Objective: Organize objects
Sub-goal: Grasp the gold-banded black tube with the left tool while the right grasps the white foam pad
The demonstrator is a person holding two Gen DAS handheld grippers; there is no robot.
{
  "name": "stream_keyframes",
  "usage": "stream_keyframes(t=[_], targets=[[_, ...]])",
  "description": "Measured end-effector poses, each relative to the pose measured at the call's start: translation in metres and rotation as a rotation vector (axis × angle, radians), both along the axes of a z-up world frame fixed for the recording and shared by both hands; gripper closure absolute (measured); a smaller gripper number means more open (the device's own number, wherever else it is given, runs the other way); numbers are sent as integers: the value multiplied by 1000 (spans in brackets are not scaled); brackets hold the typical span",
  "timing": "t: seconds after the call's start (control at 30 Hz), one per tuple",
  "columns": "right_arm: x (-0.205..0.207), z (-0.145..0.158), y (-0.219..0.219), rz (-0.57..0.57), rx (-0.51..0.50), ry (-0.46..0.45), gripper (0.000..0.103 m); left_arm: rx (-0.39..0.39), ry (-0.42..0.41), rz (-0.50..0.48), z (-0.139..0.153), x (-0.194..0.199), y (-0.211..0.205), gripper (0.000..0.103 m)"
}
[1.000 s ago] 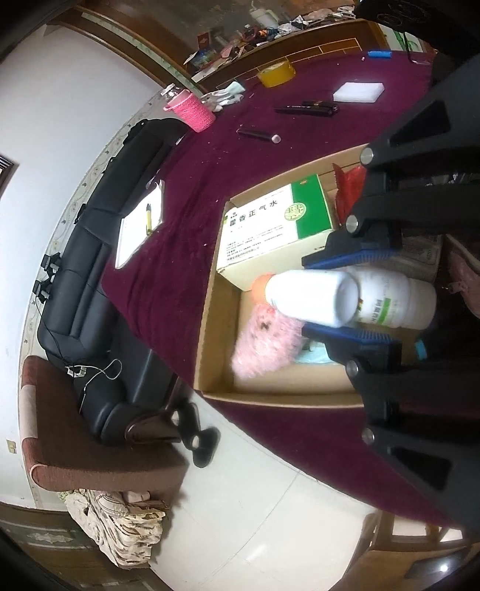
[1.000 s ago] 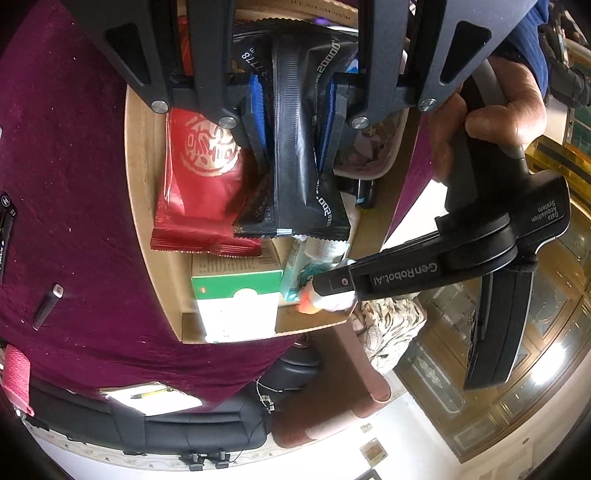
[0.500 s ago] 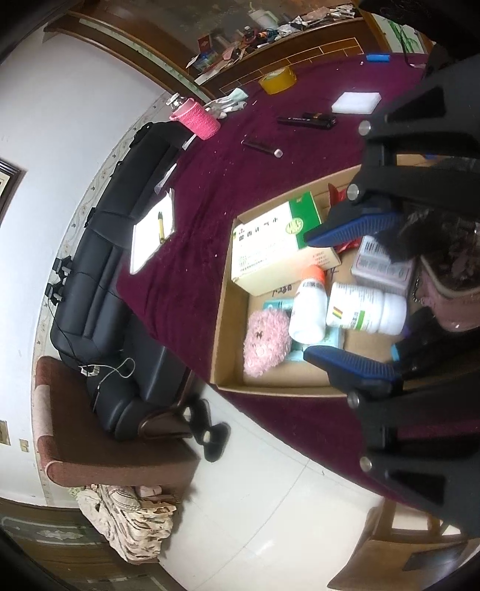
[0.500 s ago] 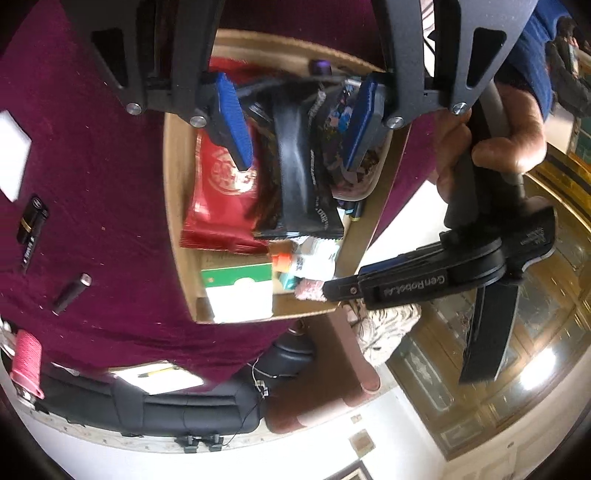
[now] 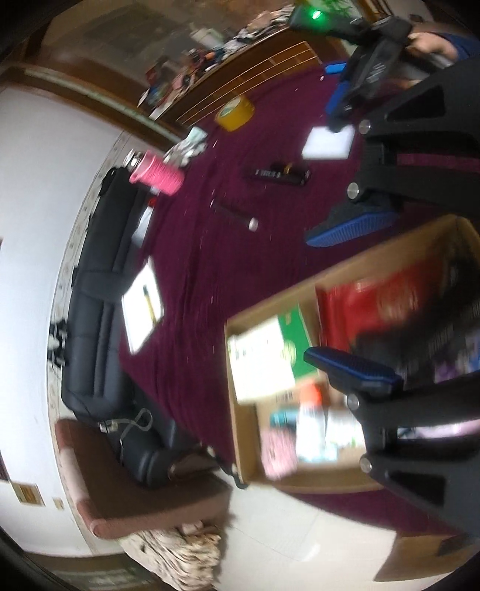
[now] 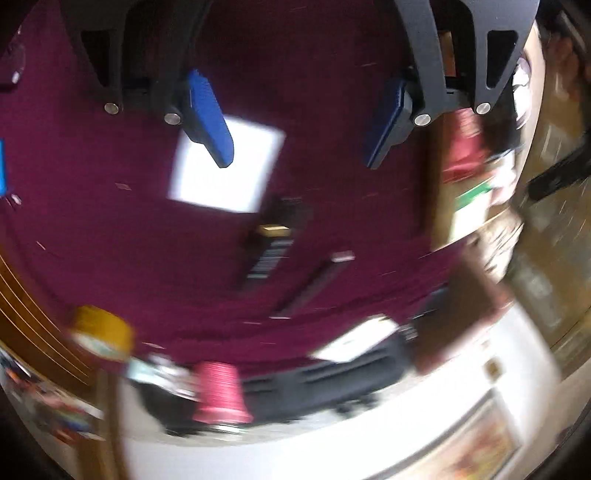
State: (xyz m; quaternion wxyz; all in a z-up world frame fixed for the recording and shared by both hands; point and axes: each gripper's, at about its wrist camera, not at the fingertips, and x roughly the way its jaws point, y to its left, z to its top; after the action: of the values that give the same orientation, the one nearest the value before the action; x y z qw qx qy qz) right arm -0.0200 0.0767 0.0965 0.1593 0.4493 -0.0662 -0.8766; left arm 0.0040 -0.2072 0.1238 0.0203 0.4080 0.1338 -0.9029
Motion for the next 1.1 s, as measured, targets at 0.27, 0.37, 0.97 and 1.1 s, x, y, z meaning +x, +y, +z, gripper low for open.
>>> stream_keyframes(t=[0.27, 0.37, 0.97, 1.1], targets=[[-31, -32, 17, -80, 36, -104, 22, -4, -27, -105, -13, -28, 65, 44], [-40, -42, -5, -55, 102, -111, 21, -9, -55, -125, -20, -36, 81, 44], [-61, -49, 111, -214, -170, -52, 32, -34, -203, -374, -78, -119, 194, 64], [-59, -48, 113, -220, -181, -64, 31, -100, -243, -387, -93, -142, 211, 75]])
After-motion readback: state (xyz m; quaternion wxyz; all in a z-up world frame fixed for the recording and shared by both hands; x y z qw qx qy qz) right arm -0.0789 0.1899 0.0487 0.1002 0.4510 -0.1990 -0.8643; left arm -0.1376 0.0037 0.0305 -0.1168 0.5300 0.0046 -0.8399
